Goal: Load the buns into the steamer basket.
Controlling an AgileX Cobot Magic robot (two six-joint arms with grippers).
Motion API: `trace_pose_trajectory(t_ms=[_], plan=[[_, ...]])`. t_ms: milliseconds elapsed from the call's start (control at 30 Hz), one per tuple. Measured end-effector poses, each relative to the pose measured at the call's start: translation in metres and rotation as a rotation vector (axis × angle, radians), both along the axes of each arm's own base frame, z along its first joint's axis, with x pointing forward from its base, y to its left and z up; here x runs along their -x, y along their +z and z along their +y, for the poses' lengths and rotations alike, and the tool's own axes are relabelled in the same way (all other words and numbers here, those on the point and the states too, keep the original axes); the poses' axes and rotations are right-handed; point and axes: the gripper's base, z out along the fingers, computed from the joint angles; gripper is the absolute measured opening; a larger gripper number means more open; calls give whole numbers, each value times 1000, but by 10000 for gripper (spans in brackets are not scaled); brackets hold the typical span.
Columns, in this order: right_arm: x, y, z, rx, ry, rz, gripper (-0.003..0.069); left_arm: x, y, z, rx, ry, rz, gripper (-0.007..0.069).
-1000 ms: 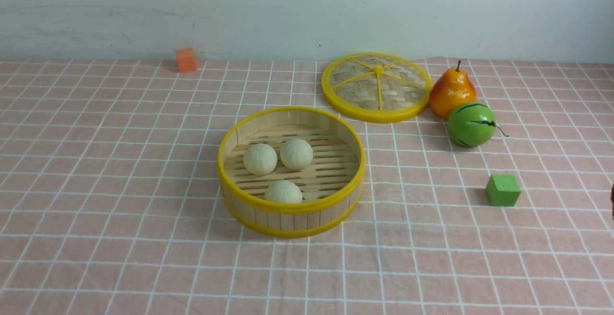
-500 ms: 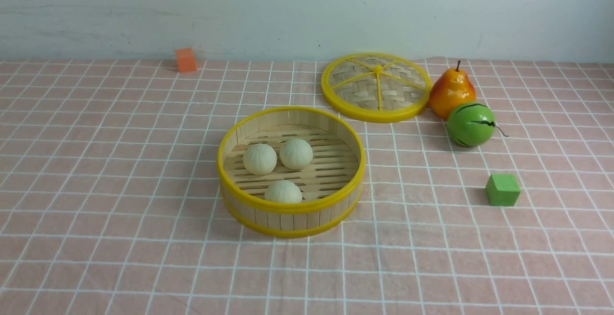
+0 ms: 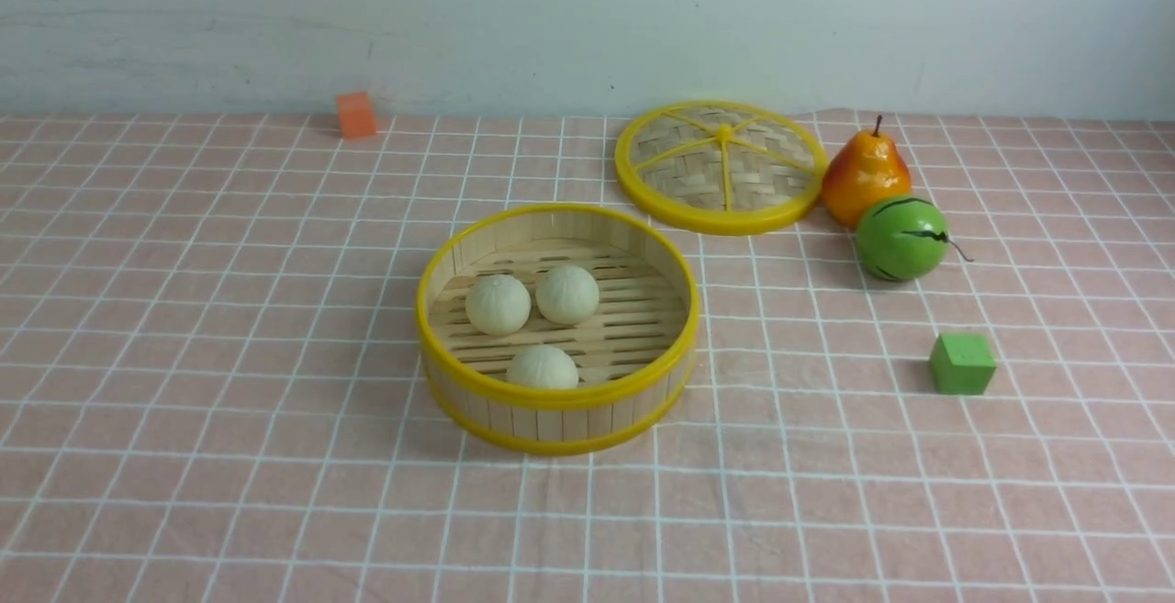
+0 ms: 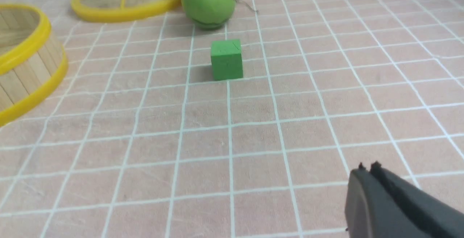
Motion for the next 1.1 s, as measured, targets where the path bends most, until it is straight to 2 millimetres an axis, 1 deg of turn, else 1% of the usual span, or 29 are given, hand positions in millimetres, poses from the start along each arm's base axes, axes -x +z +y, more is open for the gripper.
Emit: trace_pose_trajectory(t_ms=[133, 1100], plan=[[1, -1, 0, 19, 1, 21, -21, 0, 0, 0, 0, 0, 0, 38], [1, -1, 0, 22, 2, 25, -10, 0, 0, 0, 0, 0, 0, 68]])
